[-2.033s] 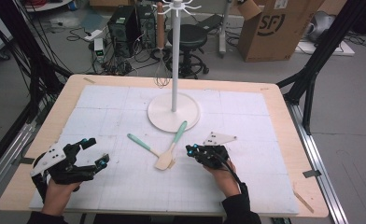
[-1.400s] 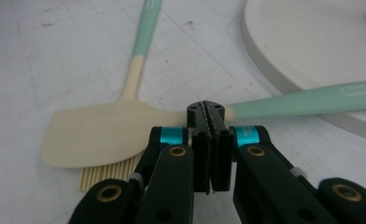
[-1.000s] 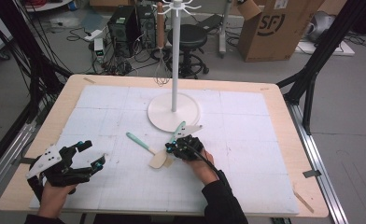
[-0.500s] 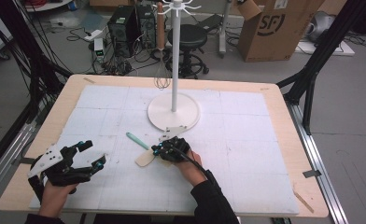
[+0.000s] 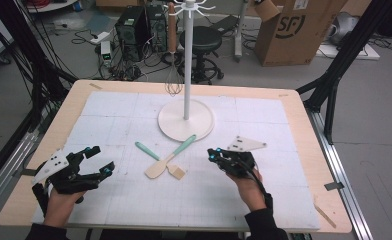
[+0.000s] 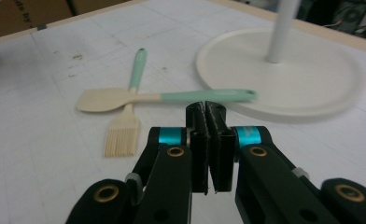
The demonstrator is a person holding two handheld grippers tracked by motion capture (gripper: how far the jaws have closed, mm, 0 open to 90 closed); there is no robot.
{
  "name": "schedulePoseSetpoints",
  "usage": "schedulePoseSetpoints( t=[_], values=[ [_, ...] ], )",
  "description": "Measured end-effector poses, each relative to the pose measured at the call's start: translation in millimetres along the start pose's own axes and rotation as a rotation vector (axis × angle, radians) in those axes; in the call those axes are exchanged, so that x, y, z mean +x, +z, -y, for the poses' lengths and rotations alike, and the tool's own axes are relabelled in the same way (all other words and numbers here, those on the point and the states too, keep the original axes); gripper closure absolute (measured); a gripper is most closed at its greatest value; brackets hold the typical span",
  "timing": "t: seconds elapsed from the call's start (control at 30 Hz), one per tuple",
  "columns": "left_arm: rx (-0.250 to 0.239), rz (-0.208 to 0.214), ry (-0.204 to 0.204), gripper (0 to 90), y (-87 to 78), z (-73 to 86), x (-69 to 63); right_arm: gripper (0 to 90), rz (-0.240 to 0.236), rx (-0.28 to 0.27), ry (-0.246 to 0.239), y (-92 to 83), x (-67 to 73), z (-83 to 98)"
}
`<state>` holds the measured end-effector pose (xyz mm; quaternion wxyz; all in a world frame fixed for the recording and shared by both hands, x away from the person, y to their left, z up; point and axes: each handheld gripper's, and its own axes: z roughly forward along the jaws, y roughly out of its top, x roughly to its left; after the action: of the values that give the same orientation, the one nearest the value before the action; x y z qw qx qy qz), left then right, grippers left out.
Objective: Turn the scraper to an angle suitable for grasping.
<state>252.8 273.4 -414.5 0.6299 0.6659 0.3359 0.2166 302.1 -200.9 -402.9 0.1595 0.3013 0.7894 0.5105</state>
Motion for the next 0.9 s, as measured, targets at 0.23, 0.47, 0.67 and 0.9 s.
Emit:
schedulePoseSetpoints(
  t=[0.23, 0.47, 0.67, 0.9],
  values=[
    [0.000, 0.022, 0.042, 18.8, 12.8, -10.0, -4.7, 72.5, 0.133, -0.071, 0.019, -65.9, -9.7, 23.4],
    [0.003, 0.006, 0.032, 16.5, 23.1, -16.1, -11.5, 39.0, 0.262, -0.140, 0.070, -111.4, -19.0, 43.9],
    [-0.011, 0.010, 0.027, 16.9, 29.8, -16.6, -16.3, 24.3, 0.326, -0.149, 0.077, -126.9, -22.9, 48.3],
    [-0.006, 0.017, 0.028, 17.8, 35.0, -16.7, -17.3, 20.5, 0.340, -0.155, 0.057, -126.3, -18.4, 46.3]
  ],
)
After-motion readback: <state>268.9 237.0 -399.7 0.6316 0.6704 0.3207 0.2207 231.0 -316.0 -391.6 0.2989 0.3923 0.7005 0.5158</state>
